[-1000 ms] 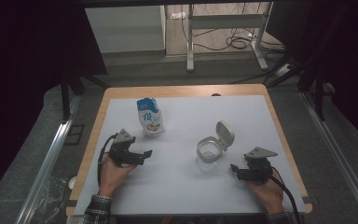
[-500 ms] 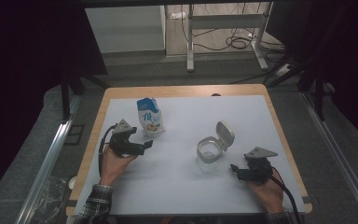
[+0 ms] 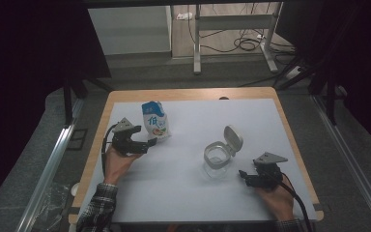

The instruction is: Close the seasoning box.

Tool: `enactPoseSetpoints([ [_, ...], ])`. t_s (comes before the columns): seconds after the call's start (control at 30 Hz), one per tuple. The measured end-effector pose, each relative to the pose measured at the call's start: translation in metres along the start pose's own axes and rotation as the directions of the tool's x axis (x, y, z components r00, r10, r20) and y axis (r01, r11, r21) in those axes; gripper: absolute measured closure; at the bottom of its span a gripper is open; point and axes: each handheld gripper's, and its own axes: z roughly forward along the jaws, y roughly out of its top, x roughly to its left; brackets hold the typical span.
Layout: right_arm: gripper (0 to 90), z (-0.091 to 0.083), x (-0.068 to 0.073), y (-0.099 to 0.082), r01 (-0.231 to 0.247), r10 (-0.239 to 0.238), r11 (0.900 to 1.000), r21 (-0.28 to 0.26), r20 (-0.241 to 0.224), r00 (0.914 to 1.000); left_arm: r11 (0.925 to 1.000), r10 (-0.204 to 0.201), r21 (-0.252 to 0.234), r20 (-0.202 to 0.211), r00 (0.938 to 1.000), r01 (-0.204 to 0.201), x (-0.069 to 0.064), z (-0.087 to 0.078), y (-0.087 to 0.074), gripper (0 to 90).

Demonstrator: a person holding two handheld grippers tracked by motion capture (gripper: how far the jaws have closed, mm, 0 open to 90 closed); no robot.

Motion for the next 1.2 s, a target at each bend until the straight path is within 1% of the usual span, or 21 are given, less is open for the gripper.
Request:
enactPoseSetpoints([
  [0.13,27.1,0.000,0.000,0.000,0.000,0.000,1.0000,0.000,0.000,1.0000,0.9997,-0.004,-0.024,0.009,1.0000,0.004,0.006,0.001,0.002,9.3],
  [0.23,27.1,0.000,0.000,0.000,0.000,0.000,1.0000,0.000,0.000,1.0000,0.9993,0.008,-0.038,0.015,0.9999,-0.007,0.010,0.002,0.004,11.1],
  [0.3,27.1,0.000,0.000,0.000,0.001,-0.001,1.0000,0.000,0.000,1.0000,0.9986,0.016,-0.052,0.028,0.9995,-0.015,0.013,0.003,0.005,12.1],
  [0.37,27.1,0.000,0.000,0.000,0.000,0.000,1.0000,-0.002,0.000,1.0000,0.9975,0.015,-0.070,0.043,0.9990,-0.012,0.017,0.004,0.006,13.1],
  [0.4,27.1,0.000,0.000,0.000,0.000,0.000,1.0000,-0.002,0.000,1.0000,0.9966,0.015,-0.082,0.057,0.9983,-0.011,0.019,0.005,0.006,13.7],
  [0.47,27.1,0.000,0.000,0.000,0.000,0.000,1.0000,-0.002,-0.001,1.0000,0.9956,0.018,-0.093,0.059,0.9981,-0.012,0.021,0.007,0.007,14.4],
  [0.5,27.1,0.000,0.000,0.000,0.000,0.000,1.0000,-0.002,-0.001,1.0000,0.9947,0.020,-0.102,0.069,0.9974,-0.013,0.023,0.008,0.007,14.8],
  [0.63,27.1,0.000,0.000,0.000,0.000,0.000,1.0000,-0.002,-0.001,1.0000,0.9903,0.017,-0.139,0.099,0.9949,-0.003,0.029,0.010,0.009,15.4],
  [0.67,27.1,0.000,0.000,0.000,0.001,-0.001,1.0000,-0.003,-0.001,1.0000,0.9903,0.020,-0.139,0.094,0.9954,-0.006,0.030,0.011,0.010,15.4],
  [0.77,27.1,0.000,0.000,0.000,0.001,-0.001,1.0000,-0.003,0.000,1.0000,0.9904,0.031,-0.137,0.102,0.9943,-0.017,0.034,0.013,0.011,20.1],
  [0.83,27.1,0.000,0.000,0.000,0.001,-0.001,1.0000,-0.003,0.000,1.0000,0.9896,0.042,-0.142,0.117,0.9923,-0.025,0.036,0.015,0.012,23.6],
  [0.93,27.1,0.000,0.000,0.000,0.001,-0.001,1.0000,-0.003,-0.001,1.0000,0.9878,0.039,-0.154,0.135,0.9901,-0.018,0.040,0.017,0.014,27.6],
  [1.03,27.1,0.000,0.000,0.000,0.001,-0.001,1.0000,-0.003,-0.001,1.0000,0.9860,0.043,-0.166,0.147,0.9881,-0.019,0.044,0.017,0.016,30.4],
  [1.1,27.1,0.000,0.000,0.000,0.001,-0.001,1.0000,-0.003,-0.001,1.0000,0.9864,0.061,-0.160,0.140,0.9882,-0.039,0.045,0.018,0.017,33.4],
  [1.2,27.1,0.000,0.000,0.000,0.001,-0.001,1.0000,-0.003,-0.001,1.0000,0.9865,0.076,-0.155,0.142,0.9870,-0.054,0.046,0.018,0.019,37.5],
])
